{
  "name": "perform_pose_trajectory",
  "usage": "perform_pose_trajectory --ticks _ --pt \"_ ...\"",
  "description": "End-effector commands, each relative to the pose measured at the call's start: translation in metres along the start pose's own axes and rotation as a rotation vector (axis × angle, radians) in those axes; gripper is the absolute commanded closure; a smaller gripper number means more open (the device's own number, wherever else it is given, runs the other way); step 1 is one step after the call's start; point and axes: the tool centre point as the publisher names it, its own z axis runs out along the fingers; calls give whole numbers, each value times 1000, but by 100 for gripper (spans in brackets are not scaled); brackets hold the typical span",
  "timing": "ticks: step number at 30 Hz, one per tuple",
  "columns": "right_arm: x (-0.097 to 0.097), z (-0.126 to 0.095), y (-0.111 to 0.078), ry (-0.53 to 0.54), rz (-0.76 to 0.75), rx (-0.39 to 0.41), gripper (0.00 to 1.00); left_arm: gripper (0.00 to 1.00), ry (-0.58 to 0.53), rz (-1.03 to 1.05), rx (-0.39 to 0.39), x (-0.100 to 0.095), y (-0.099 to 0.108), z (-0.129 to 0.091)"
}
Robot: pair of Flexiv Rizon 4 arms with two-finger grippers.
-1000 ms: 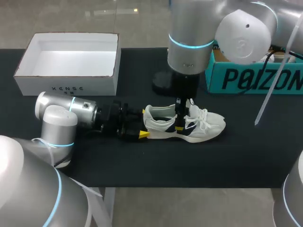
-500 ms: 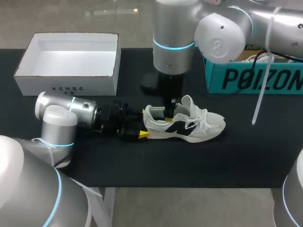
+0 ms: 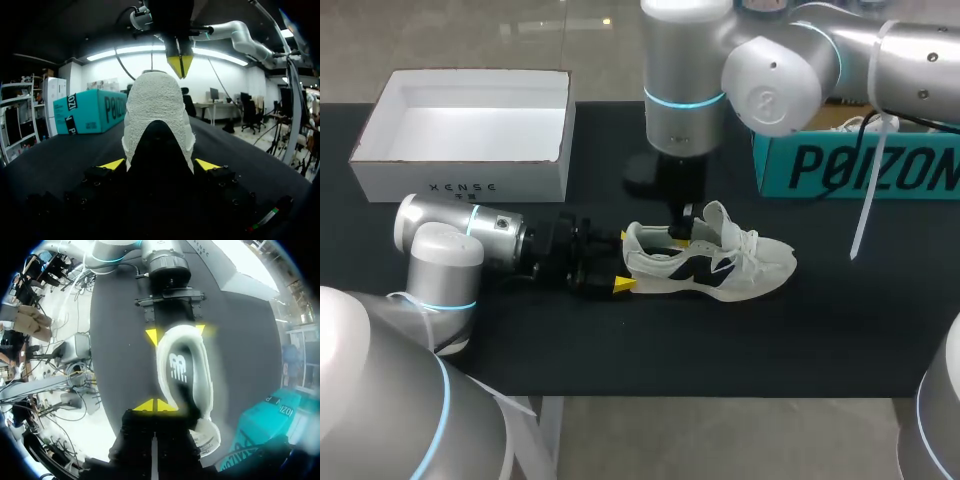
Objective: Take the shoe out of the shoebox, open the shoe tongue, remove and reinsert the insole, then place the shoe into the shoebox
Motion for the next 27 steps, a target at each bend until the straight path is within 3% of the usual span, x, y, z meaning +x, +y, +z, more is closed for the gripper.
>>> perform_pose_trajectory --ticks 1,16,27 --pt "-10 8 1 -7 2 -3 100 100 0 0 -1 0 2 1" --pt "-59 41 -4 -50 17 39 100 100 0 0 -1 0 2 1" --pt "-68 63 -4 -95 52 17 100 100 0 0 -1 0 2 1"
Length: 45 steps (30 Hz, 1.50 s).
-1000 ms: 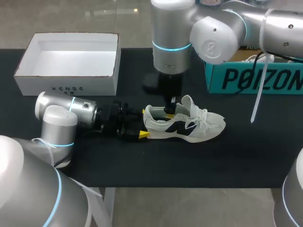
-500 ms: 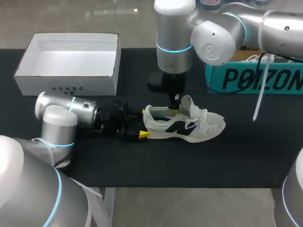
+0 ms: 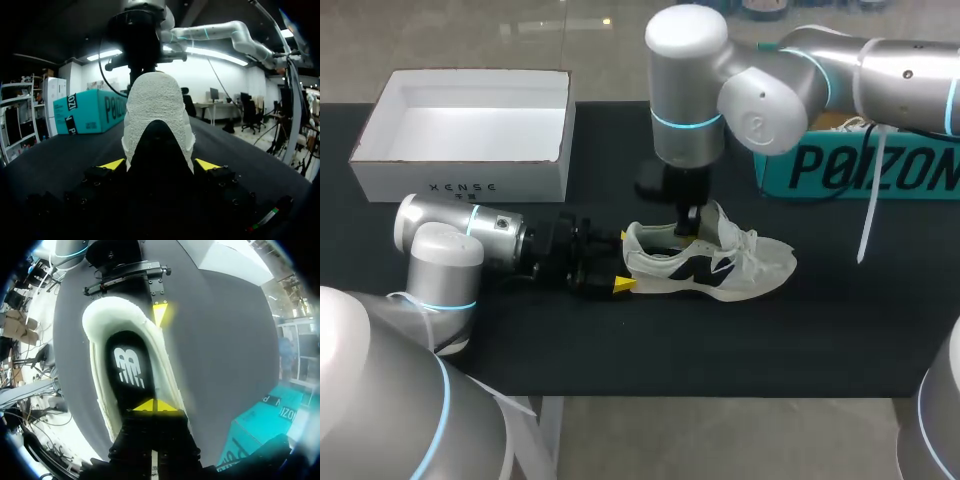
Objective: Take the shoe out of the shoebox, open the shoe tongue, remove and reinsert the insole, then place the shoe into the shoebox
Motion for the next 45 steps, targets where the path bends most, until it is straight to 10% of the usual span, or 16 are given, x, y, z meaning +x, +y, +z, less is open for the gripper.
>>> perform_pose_trajectory --ticks 1,17,25,45 --pt "-1 9 0 -7 6 -6 100 100 0 0 -2 0 2 1" --pt "-12 17 -5 -10 39 14 100 100 0 0 -2 0 2 1" --pt "-11 20 -4 4 39 18 56 100 0 0 -2 0 2 1" --pt "7 60 3 72 30 35 51 100 0 0 -2 0 2 1"
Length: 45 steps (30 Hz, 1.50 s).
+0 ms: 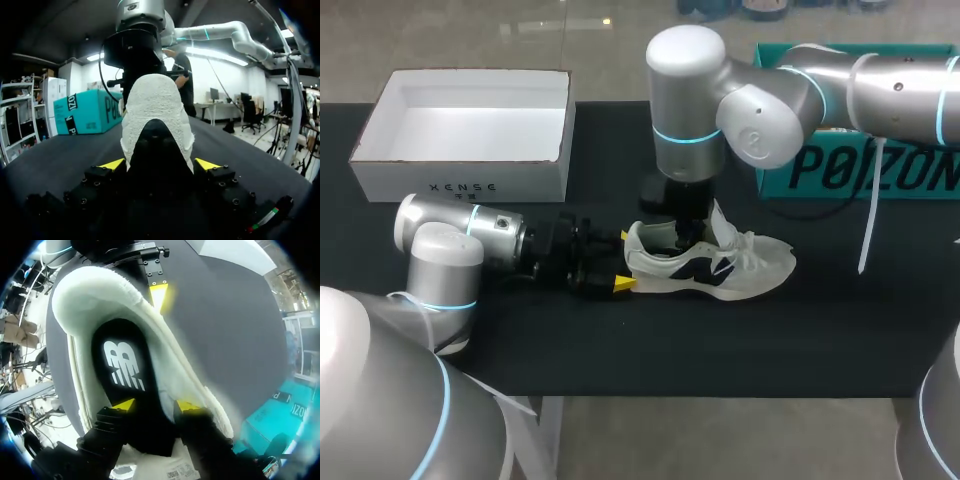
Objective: Take the shoe out of the shoebox, open the shoe tongue, remove and reinsert the insole, then place the shoe into the shoebox
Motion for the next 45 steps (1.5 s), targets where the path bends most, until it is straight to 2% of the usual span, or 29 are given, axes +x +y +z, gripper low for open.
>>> perform_pose_trajectory --ticks 1,2,4,5,6,7,22,38,45 --pt "2 33 10 38 -4 15 51 100 0 0 -2 0 2 1" --pt "4 38 11 47 -6 17 51 100 0 0 -2 0 2 1" --pt "8 45 11 65 -8 26 63 100 0 0 -2 0 2 1" --pt "10 47 11 74 -9 35 73 100 0 0 -2 0 2 1" --pt "12 48 10 87 -9 44 93 100 0 0 -2 0 2 1" --pt "13 49 10 104 -9 58 100 100 0 0 -2 0 2 1" --pt "15 19 4 132 0 163 100 100 0 0 -2 0 2 1" --pt "11 -11 -7 165 13 206 100 100 0 0 -2 0 2 1" --pt "9 -22 -13 172 18 199 100 100 0 0 -2 0 2 1"
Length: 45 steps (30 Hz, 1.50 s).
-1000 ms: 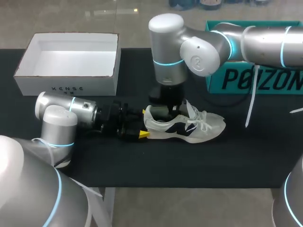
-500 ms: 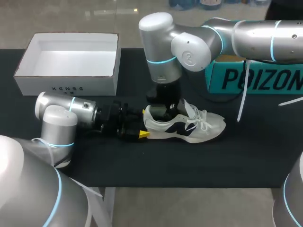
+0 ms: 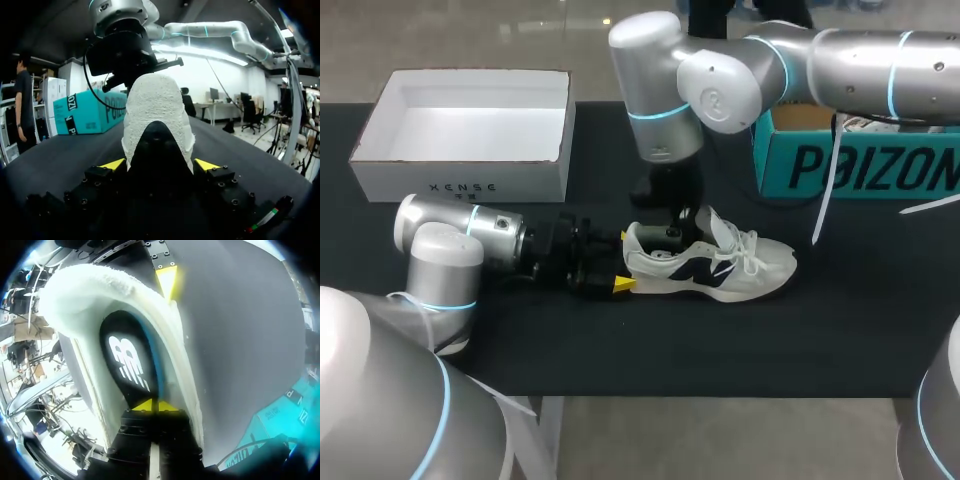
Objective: Take the shoe out of the shoebox, open the shoe tongue, remove and reinsert the insole, then place the shoe into the shoebox
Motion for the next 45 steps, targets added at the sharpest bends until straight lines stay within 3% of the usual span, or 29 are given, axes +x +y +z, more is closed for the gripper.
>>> perform_pose_trajectory --ticks 1,13,26,30,40,45 --pt "-1 -9 -9 2 9 -17 100 100 0 -1 -2 0 2 1" --pt "-8 -30 -25 -28 61 -87 100 100 0 -1 -2 0 2 1" --pt "-24 -37 -40 -28 125 -175 100 100 0 -1 -2 0 2 1" --pt "-20 -40 -25 -28 106 -192 100 100 0 -1 -2 0 2 1" --pt "-9 -37 33 -14 41 -225 100 100 0 -1 -2 0 2 1" --pt "-8 -46 49 -14 25 -252 100 100 0 -1 -2 0 2 1"
